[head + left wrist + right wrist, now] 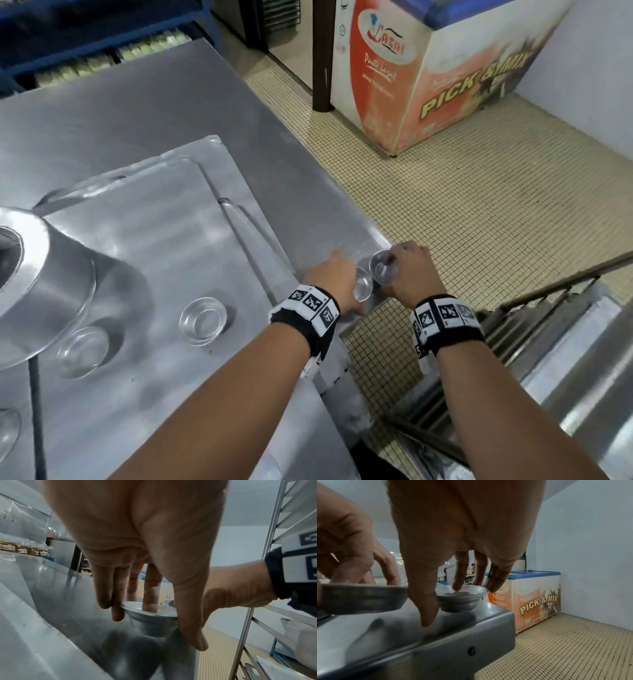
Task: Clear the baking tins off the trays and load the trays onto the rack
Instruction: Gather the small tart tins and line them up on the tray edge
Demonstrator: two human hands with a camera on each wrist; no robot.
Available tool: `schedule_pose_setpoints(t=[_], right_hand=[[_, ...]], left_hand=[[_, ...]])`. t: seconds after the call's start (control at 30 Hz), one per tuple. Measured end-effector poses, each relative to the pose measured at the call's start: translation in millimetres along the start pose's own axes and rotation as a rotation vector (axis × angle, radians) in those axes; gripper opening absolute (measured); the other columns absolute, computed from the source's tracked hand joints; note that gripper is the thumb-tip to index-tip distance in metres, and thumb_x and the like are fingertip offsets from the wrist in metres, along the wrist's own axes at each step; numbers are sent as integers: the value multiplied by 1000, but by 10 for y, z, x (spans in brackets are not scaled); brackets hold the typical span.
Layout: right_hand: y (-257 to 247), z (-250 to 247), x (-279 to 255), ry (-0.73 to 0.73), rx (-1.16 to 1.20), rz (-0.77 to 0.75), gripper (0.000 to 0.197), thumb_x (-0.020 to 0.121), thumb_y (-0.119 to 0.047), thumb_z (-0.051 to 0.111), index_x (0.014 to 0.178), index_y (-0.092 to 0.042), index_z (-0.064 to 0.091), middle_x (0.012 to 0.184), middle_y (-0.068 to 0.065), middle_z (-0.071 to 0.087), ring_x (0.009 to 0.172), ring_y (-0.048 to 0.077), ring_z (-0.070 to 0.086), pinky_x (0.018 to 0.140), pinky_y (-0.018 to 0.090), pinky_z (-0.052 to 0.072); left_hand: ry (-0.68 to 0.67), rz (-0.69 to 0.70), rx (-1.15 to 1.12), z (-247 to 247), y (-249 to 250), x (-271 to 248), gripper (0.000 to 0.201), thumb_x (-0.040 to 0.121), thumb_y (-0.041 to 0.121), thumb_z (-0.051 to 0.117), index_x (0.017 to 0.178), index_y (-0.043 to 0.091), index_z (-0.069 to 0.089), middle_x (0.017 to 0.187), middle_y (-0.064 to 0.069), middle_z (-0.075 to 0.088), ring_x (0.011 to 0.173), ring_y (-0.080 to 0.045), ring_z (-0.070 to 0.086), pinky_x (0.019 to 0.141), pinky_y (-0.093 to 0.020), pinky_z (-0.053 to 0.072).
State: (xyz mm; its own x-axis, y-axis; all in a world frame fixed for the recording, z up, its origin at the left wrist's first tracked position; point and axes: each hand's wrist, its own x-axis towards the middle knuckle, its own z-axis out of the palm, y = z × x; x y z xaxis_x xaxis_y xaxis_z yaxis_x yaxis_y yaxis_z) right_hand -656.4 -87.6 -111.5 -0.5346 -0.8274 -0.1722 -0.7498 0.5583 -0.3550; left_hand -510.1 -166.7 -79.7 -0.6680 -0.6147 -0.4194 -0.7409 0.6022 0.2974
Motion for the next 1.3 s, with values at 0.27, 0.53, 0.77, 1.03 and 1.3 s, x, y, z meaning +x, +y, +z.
schedule_pose_setpoints(t=[0.27, 0.53, 0.77, 1.03, 1.3], right_hand=[[101, -2, 89, -61, -14, 46, 81, 74, -28, 84, 143, -17, 45, 134, 1, 49, 123, 23, 37, 105, 38, 38], [80, -76, 61, -114, -39, 46, 109, 49, -39, 96, 143, -19, 44, 133, -1, 49, 120, 23, 38, 103, 38, 39], [-262, -185, -37, -104, -136, -78, 67, 74, -20, 80, 135, -23, 53, 127, 2, 56, 119, 23, 46, 101, 41, 46], [-1271, 28, -273, -305, -114, -328, 52, 79, -24, 73, 129, -21, 60, 126, 1, 65, 114, 20, 61, 99, 38, 50], [-2264, 494, -612, -366, -206, -589, 73, 69, -51, 79, 130, -20, 55, 127, 2, 53, 121, 25, 49, 97, 40, 48]], left_hand=[[22, -9, 74, 142, 55, 55, 66, 66, 50, 88, 115, 15, 62, 111, -3, 50, 97, -23, 58, 76, -36, 53], [52, 33, 32, 235, 2, 59, 111, 53, 55, 92, 140, 22, 32, 129, -5, 51, 114, -28, 56, 88, -43, 55], [123, 31, -46, 62, -290, -200, 51, 77, 51, 77, 112, 19, 56, 105, -2, 60, 97, -22, 59, 80, -38, 54], [215, -232, -106, -137, -1268, -840, 27, 88, 29, 60, 111, 14, 61, 112, -8, 62, 108, -30, 59, 90, -41, 53], [250, -548, 34, -78, -2430, -1539, 52, 90, 40, 59, 134, 15, 49, 134, -10, 51, 126, -32, 44, 100, -44, 43]])
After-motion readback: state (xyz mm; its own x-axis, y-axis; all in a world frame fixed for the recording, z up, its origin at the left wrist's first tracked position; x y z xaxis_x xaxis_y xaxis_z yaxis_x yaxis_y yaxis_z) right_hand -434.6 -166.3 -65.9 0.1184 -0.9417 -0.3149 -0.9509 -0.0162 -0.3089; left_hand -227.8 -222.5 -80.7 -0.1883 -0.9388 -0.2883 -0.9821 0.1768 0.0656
